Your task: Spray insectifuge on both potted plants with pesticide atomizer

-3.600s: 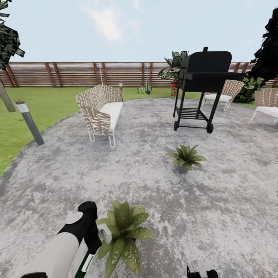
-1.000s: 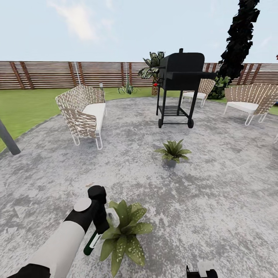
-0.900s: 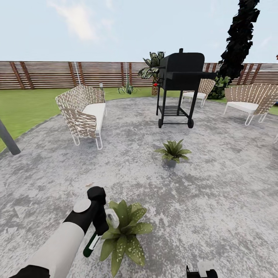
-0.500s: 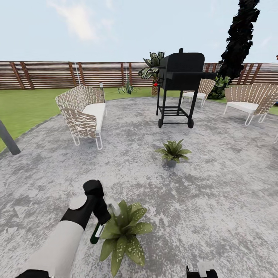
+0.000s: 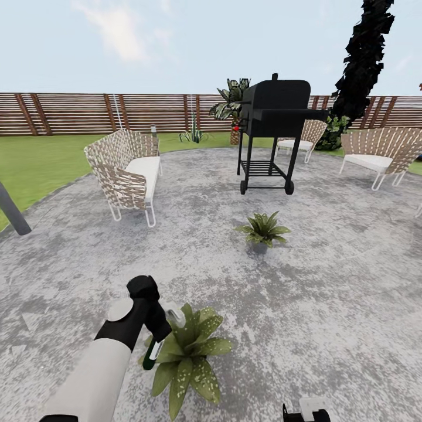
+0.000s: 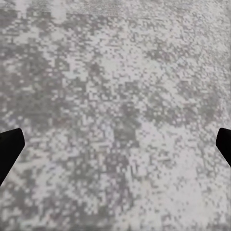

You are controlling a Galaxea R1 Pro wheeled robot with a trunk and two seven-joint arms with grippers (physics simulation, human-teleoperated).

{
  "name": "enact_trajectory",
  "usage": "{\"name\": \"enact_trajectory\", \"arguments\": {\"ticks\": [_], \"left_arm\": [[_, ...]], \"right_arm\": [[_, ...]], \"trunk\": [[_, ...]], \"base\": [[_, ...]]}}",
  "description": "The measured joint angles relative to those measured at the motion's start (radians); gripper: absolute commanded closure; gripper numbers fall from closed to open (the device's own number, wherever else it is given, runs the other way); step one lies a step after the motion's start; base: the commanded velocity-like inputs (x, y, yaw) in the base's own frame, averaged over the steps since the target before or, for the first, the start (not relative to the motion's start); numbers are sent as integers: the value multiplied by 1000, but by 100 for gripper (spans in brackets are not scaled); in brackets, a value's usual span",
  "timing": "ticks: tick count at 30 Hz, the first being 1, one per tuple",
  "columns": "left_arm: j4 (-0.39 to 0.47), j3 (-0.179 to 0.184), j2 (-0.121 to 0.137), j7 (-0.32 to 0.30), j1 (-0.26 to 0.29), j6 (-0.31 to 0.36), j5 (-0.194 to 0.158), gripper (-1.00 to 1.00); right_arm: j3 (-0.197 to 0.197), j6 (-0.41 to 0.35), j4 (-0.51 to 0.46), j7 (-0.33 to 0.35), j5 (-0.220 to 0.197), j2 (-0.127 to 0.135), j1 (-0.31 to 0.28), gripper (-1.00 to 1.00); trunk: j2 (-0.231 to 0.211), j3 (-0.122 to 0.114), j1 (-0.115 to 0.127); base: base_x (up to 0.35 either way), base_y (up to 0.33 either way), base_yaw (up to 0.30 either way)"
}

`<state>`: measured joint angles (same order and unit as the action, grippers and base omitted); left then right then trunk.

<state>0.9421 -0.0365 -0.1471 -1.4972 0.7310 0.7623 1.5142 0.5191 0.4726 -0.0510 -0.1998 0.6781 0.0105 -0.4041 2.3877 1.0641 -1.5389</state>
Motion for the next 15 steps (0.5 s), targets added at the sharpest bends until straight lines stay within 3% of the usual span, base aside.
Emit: {"name": "enact_trajectory", "arguments": {"ticks": [2,9,12,15], "left_arm": [[1,2,-9,-1,0,0,1,100],[-13,-1,5,4,-7,-4,3,100],[-18,-1,7,7,-39,-5,3,100],[-19,1,7,9,-80,-6,7,100]], "right_arm": [[0,0,0,0,0,0,0,-100],[0,0,0,0,0,0,0,-100],[0,0,0,0,0,0,0,-100],[0,0,0,0,0,0,0,-100]], "trunk": [[0,0,0],[0,0,0],[0,0,0],[0,0,-1]], "base": [[0,0,0],[0,0,0],[-26,0,0],[-247,2,0]]}}
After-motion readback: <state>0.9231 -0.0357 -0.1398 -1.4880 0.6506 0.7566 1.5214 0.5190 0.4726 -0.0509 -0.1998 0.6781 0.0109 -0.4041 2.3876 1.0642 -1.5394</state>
